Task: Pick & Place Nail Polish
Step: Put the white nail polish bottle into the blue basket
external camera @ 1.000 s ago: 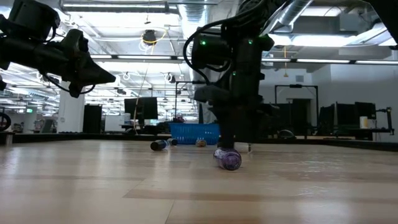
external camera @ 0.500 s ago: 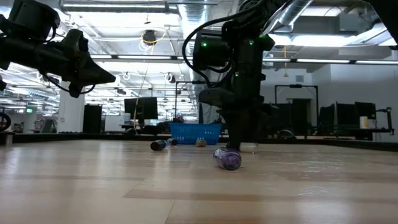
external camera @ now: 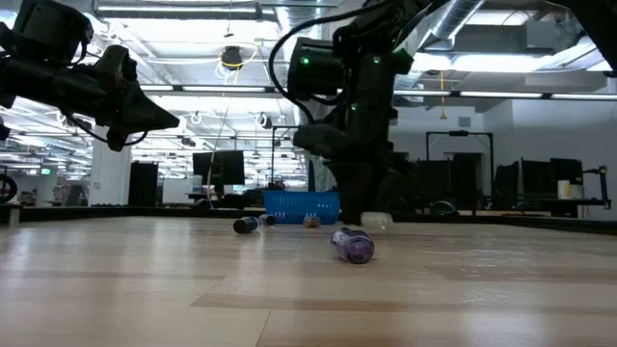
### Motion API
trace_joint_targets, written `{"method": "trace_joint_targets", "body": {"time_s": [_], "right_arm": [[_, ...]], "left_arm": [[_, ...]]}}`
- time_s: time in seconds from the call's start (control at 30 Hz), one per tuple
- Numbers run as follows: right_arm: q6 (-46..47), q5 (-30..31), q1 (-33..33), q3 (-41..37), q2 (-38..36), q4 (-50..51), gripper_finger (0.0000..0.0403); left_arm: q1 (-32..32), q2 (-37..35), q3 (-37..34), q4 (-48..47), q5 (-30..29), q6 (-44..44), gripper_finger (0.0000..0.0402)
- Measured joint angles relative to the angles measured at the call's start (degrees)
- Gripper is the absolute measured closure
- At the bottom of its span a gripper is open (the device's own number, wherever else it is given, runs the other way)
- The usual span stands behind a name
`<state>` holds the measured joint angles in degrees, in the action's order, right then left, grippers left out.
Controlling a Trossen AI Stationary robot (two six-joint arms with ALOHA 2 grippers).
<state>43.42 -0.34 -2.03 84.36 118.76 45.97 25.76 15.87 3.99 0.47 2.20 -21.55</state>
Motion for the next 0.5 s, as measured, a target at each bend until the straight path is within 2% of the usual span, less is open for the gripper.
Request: {"method": "trace_joint_targets", "body": {"time_s": [0.23, 0.5], "right_arm": [[-3.21, 0.66, -2.75, 5.72, 0.0, 0.14, 0.0351], [-9.84, 3.6, -11.49, 17.46, -0.27, -2.46, 0.0351]], "left_arm": [[0.02, 0.01, 0.0, 0.0, 0.0, 0.27, 0.0401], [0.01, 0.01, 0.0, 0.0, 0.0, 0.29, 0.0401]]}}
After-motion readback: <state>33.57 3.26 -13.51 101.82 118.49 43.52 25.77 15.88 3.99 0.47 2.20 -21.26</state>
